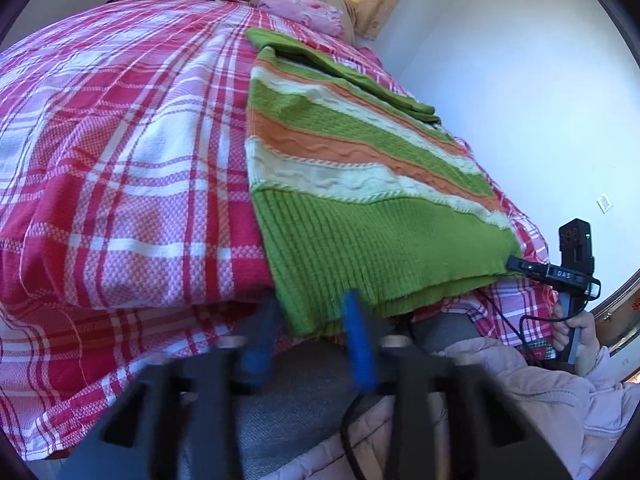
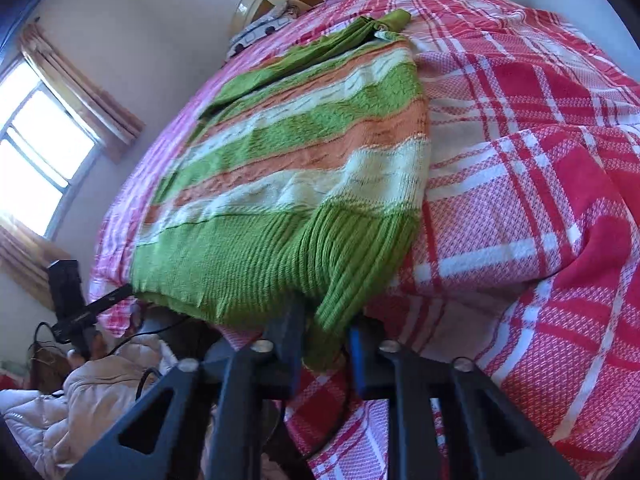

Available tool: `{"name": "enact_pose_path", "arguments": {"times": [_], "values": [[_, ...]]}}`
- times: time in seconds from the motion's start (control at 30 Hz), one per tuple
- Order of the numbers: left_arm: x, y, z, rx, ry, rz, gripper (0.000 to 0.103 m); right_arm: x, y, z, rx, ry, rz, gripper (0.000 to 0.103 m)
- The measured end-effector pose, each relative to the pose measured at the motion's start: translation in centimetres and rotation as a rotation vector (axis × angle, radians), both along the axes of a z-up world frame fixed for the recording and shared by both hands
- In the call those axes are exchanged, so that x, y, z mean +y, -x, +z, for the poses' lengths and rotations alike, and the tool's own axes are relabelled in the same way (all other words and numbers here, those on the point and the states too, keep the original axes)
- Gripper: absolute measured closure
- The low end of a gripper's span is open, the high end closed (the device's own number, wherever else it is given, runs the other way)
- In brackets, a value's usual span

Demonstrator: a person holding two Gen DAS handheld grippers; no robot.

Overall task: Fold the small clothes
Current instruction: 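Grasp the sweater hem with the left gripper and lift it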

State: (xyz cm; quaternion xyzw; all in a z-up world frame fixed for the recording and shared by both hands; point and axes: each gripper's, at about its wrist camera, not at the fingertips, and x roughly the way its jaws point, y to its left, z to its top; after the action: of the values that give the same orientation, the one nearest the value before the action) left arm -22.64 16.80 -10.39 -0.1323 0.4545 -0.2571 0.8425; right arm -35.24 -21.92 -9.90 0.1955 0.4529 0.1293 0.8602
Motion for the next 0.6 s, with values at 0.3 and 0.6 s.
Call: {"name": "enact_pose_path", "arguments": {"times": [0.3,0.6], "values": [[0.0,0.5,2.8,-0.075,0.037,0.015,0.096,0.4,0.9,3.6,-0.096,-0.011,0.049,0.096],[-0.9,-5.8,6.8,-0.122,0.055,0.047,0.096,-1.5,-3.4,8.2,-0.224,-0.203,-0.045,0.096]]}}
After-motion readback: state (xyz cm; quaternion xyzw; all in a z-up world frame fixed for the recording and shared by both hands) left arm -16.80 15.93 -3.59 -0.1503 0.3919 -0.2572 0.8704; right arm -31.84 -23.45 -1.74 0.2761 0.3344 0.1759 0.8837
